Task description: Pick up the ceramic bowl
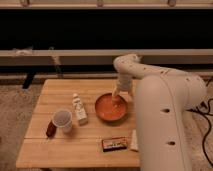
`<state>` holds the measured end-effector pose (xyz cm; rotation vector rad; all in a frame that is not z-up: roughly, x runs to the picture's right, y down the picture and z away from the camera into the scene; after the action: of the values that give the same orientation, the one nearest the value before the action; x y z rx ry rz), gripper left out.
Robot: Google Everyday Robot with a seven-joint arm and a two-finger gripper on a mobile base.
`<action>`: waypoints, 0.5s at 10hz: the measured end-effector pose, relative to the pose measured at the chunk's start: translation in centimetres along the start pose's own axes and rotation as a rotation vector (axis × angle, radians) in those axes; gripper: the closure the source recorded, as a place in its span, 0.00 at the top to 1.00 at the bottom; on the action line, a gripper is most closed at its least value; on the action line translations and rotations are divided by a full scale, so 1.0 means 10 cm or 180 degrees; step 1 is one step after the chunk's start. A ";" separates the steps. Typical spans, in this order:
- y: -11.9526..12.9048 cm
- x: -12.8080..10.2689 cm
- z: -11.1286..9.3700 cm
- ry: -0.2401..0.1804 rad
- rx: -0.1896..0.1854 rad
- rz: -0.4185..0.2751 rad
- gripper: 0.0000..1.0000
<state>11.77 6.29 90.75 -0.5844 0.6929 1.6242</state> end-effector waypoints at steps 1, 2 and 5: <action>0.03 0.01 0.09 0.0021 -0.0042 0.0019 0.79; 0.04 0.04 0.14 0.0052 -0.0081 0.0027 0.75; 0.12 0.18 0.26 0.0150 -0.0191 -0.0024 0.45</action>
<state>10.33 9.30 91.41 -0.6699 0.6777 1.6331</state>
